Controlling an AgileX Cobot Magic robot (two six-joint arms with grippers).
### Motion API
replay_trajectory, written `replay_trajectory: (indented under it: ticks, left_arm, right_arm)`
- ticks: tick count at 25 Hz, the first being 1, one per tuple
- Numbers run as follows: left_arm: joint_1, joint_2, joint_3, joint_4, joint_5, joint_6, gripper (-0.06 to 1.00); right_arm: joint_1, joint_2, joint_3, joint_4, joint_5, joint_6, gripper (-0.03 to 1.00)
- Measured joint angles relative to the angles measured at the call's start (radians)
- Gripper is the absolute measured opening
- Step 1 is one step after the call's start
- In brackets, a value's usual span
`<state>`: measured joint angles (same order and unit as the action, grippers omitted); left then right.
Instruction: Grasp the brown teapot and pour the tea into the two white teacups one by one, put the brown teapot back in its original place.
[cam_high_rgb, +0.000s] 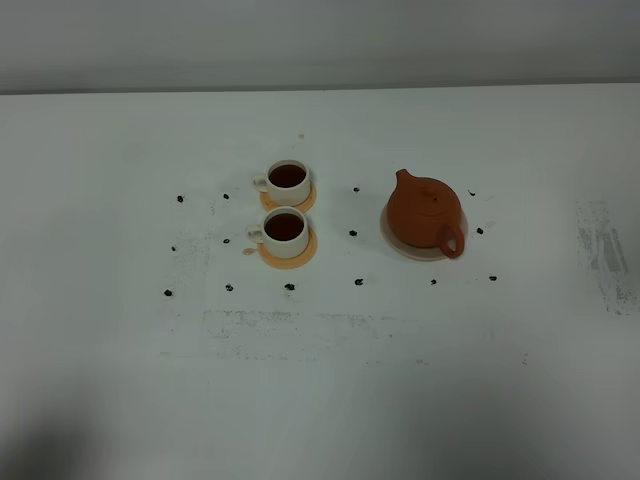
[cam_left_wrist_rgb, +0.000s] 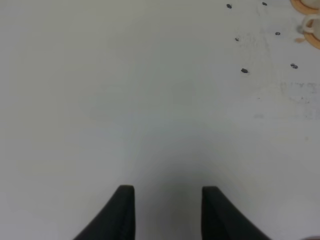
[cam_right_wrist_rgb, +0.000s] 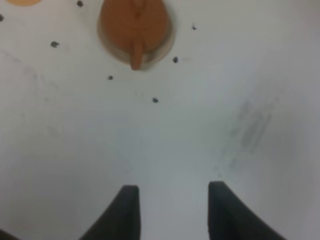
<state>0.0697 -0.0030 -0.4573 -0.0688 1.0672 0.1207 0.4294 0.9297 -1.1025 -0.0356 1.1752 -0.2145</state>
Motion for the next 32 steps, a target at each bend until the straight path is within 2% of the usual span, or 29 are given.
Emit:
replay_trajectory:
  ticks: [3, 10, 13, 18, 23, 27, 32]
  left_arm:
    - [0.0, 0.0, 0.0, 0.0, 0.0, 0.0, 0.35]
    - [0.0, 0.0, 0.0, 0.0, 0.0, 0.0, 0.35]
    - [0.0, 0.0, 0.0, 0.0, 0.0, 0.0, 0.35]
    - [0.0, 0.0, 0.0, 0.0, 0.0, 0.0, 0.35]
    - [0.0, 0.0, 0.0, 0.0, 0.0, 0.0, 0.35]
    - [0.0, 0.0, 0.0, 0.0, 0.0, 0.0, 0.35]
    - [0.0, 0.0, 0.0, 0.0, 0.0, 0.0, 0.35]
  right_arm:
    - [0.0, -0.124, 0.0, -0.016, 0.036, 0.0, 0.34]
    - [-0.001, -0.417, 0.001, -0.029, 0.045, 0.0, 0.34]
    - [-0.034, -0.507, 0.037, -0.042, 0.046, 0.0, 0.34]
    - [-0.133, -0.655, 0.166, 0.036, 0.045, 0.0, 0.32]
    - [-0.228, -0.802, 0.375, 0.054, -0.017, 0.023, 0.32]
    - [-0.27, -0.878, 0.495, 0.107, -0.087, 0.045, 0.32]
    - [-0.285, -0.92, 0.579, 0.12, -0.134, 0.046, 0.31]
